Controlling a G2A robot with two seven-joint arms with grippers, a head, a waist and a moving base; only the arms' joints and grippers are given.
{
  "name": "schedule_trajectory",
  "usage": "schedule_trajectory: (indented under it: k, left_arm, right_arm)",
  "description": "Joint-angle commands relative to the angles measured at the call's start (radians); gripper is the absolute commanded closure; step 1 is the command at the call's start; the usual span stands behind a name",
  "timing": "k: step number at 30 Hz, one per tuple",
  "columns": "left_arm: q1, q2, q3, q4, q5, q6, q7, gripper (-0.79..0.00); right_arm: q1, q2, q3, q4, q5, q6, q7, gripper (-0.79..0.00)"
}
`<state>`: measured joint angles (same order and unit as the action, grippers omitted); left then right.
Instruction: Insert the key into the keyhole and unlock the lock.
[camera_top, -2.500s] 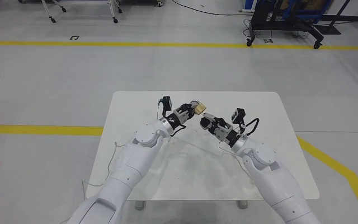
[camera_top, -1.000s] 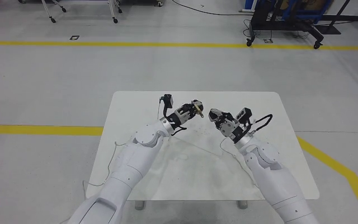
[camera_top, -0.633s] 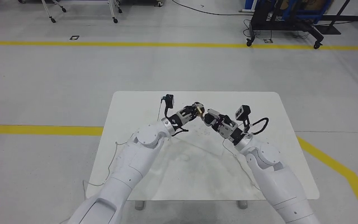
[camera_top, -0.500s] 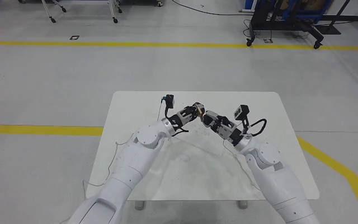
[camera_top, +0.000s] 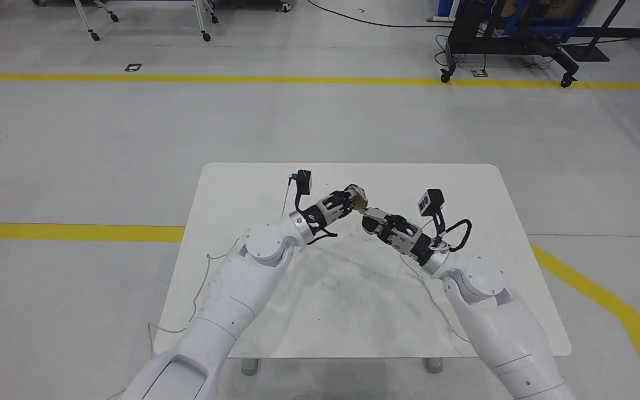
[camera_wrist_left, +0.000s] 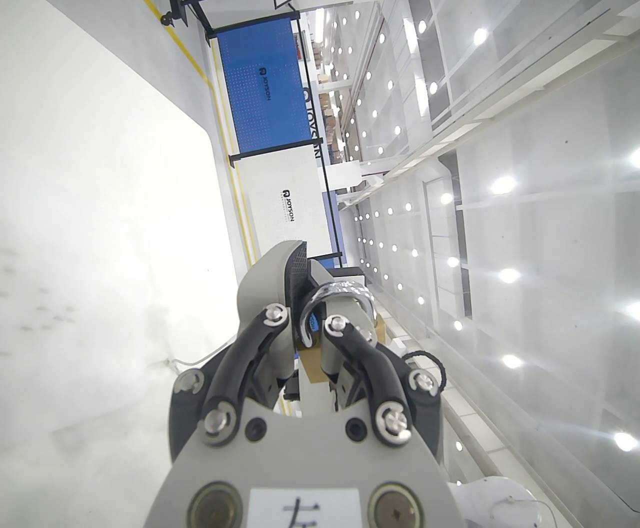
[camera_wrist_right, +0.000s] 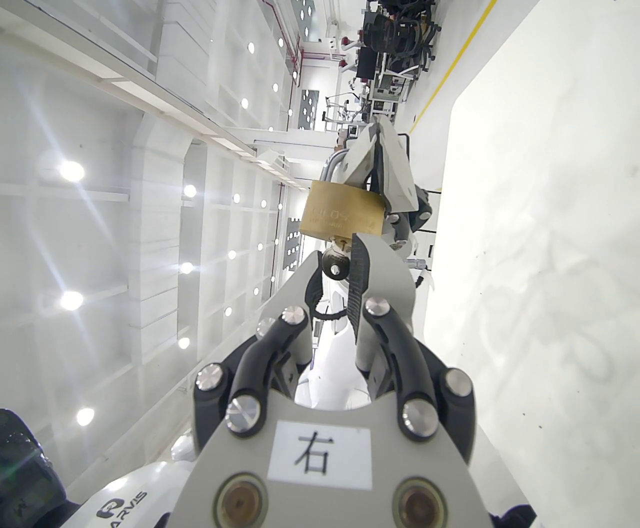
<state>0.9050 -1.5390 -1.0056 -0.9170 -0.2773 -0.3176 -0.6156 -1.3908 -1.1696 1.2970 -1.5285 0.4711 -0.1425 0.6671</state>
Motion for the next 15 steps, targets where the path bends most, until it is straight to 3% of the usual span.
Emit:
schedule_trajectory:
  k: [1, 7, 15]
  left_arm:
    - [0.0, 0.0, 0.0, 0.0, 0.001, -0.002, 0.0, 0.0]
    - [0.001, 0.0, 0.001, -0.003, 0.005, -0.012, -0.005, 0.0]
    - [0.002, -0.001, 0.003, -0.005, 0.009, -0.03, -0.006, 0.0]
  right_arm:
    - [0.0, -0.001, -0.001, 0.003, 0.003, 0.005, -0.005, -0.089]
    - [0.0, -0.004, 0.002, 0.013, 0.055, 0.039, -0.024, -0.006]
    - [0.0, -0.009, 0.01, 0.017, 0.122, 0.097, -0.071, 0.0]
